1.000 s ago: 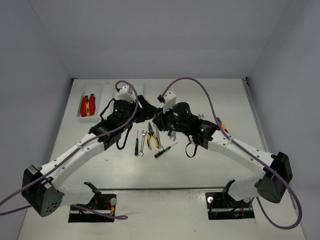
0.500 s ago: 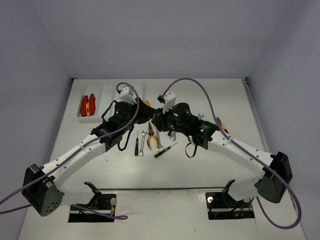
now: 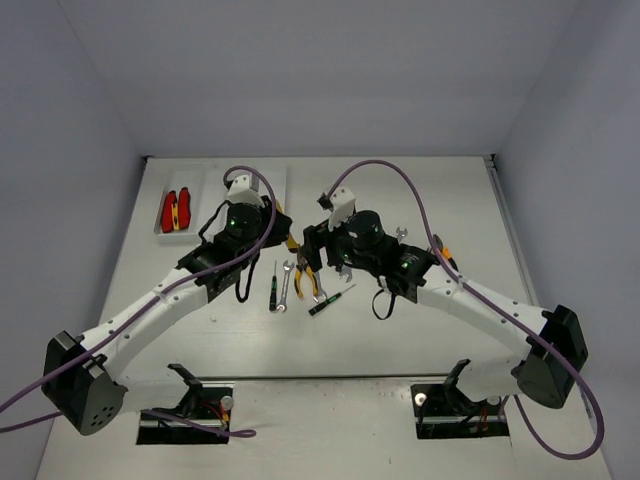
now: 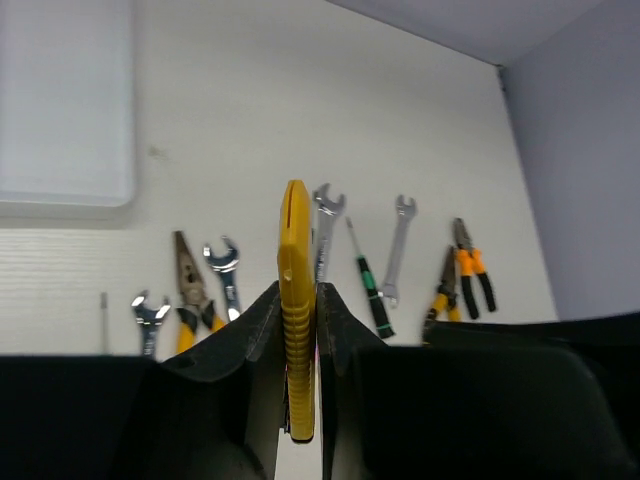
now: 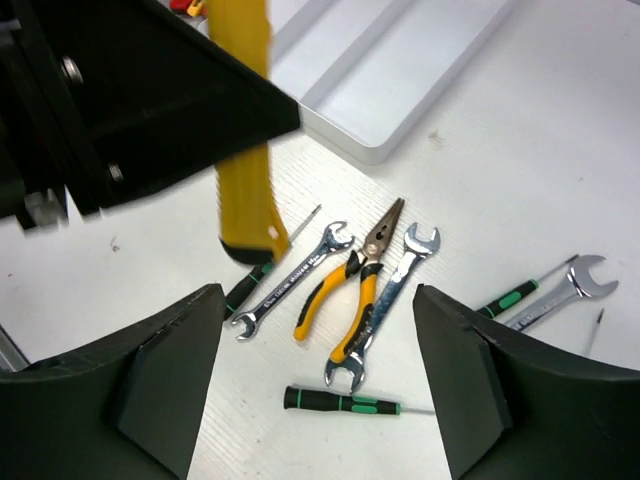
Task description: Sort the tools into containers
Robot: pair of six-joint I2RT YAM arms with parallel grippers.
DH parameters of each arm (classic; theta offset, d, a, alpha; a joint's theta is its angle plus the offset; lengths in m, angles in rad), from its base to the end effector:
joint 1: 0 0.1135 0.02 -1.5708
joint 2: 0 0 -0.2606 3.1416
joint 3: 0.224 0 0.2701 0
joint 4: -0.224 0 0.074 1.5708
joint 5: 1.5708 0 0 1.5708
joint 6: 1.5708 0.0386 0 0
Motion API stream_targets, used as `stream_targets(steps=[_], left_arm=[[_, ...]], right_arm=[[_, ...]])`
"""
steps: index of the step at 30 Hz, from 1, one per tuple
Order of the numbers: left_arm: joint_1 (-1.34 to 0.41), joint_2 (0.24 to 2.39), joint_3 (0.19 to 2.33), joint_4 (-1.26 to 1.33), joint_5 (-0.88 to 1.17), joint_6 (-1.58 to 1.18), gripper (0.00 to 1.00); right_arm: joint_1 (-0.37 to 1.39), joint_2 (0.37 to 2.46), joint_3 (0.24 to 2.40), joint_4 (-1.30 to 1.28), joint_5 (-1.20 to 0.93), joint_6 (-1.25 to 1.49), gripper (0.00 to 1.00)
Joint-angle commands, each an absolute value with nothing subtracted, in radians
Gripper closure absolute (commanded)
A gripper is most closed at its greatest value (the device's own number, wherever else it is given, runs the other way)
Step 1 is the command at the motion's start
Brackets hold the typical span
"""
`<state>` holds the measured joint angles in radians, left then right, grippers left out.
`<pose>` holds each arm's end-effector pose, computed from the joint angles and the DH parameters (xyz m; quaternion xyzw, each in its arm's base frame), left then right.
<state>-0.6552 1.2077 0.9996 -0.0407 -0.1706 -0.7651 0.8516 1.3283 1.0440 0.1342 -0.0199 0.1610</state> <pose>0.2467 -0.1813 0.3338 -0.0954 0.7824 -0.3478 0.5077 0.2223 0.2551 0.3334 -0.2627 0.7112 0.3228 0.5666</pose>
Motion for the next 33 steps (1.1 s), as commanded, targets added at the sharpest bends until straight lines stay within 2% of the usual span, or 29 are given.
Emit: stream_targets(steps=[1,5,12,16,23,25,31,33], left_arm=[[-0.551,1.207,1.116,-0.174,-0.289,-0.595,0.89],[-0.379,1.276,1.194,-0.268,-0.277,-0.459,0.89],[-0.130,1.563,1.446,-0.351,-0.404,-0.220,0.89],[-0.049,1.800,1.649,-0.411,-0.416,-0.161,0.89],[-0.005,2.072,1.975,-0.480,-0.470,-0.065,0.89],[0.027,2.175,2.049,-0.499,-0.484,-0.045,0.85],[0.037,2.275,2.125,-0.514,-0.524,-0.003,0.55],[0.040,2.271,2.120,-0.514,-0.534,-0.004,0.48]], right_arm=[[0.837,1.243,1.019,0.203,0.058,0.154,0.24],[0.826,1.174,0.971,0.170,0.099,0.134,0.23],[0.812,1.063,0.855,0.099,0.168,0.123,0.22],[0.801,1.013,0.814,0.046,0.184,0.126,0.22],[0.791,0.955,0.753,0.007,0.179,0.167,0.21],[0.786,0.950,0.743,0.005,0.175,0.173,0.21],[0.776,0.960,0.739,0.005,0.175,0.176,0.21],[0.775,0.968,0.744,0.005,0.173,0.178,0.21]])
